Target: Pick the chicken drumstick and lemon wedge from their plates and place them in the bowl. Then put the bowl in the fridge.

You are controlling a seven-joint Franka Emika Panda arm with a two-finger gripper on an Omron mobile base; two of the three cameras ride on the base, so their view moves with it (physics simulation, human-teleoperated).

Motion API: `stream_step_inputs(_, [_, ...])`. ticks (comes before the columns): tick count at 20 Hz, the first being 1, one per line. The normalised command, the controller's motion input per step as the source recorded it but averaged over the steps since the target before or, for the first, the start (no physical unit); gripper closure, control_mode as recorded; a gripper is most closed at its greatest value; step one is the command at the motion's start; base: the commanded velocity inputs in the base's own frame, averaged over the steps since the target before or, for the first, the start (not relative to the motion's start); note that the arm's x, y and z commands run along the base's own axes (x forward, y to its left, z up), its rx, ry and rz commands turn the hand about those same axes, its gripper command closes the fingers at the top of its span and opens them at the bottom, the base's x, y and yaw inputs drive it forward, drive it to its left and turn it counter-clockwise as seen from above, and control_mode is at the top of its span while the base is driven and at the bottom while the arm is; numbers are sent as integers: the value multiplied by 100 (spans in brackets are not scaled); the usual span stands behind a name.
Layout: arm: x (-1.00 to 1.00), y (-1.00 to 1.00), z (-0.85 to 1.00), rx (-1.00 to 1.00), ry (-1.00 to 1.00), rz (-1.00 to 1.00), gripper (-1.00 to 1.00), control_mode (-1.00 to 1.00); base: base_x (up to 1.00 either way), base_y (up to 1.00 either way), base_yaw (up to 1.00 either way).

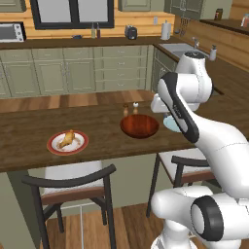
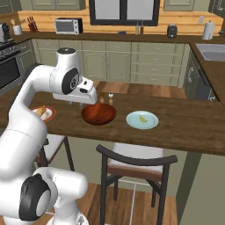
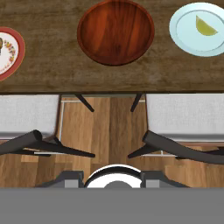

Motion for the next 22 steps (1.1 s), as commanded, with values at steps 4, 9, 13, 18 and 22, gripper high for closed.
stream_step_inputs(4, [0, 0, 0, 0, 0, 0, -100, 100, 3, 1, 0])
stream_step_inputs(9, [0, 0, 0, 0, 0, 0, -100, 100, 40, 3, 0])
stream_step_inputs(13, [0, 0, 0, 0, 0, 0, -100, 100, 69, 11, 0])
stream_step_inputs(18, [0, 0, 0, 0, 0, 0, -100, 100, 57, 38, -2])
stream_step_inputs(22, [0, 0, 0, 0, 0, 0, -100, 100, 33, 65, -9])
